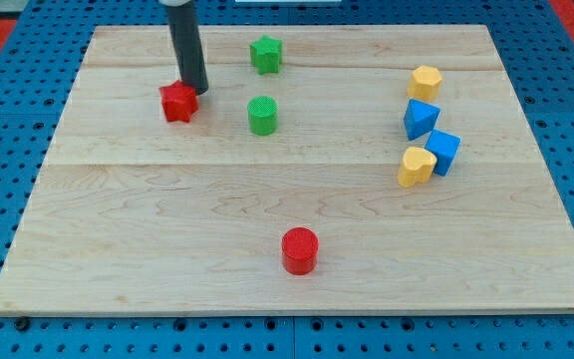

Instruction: Push the red star above the red circle

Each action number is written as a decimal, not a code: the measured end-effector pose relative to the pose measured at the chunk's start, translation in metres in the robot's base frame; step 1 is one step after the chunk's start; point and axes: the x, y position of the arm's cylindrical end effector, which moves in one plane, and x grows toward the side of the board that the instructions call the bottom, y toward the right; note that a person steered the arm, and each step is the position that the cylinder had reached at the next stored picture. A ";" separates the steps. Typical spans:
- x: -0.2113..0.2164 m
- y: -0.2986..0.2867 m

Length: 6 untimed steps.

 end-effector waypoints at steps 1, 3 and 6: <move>-0.007 -0.015; 0.025 -0.041; 0.140 -0.021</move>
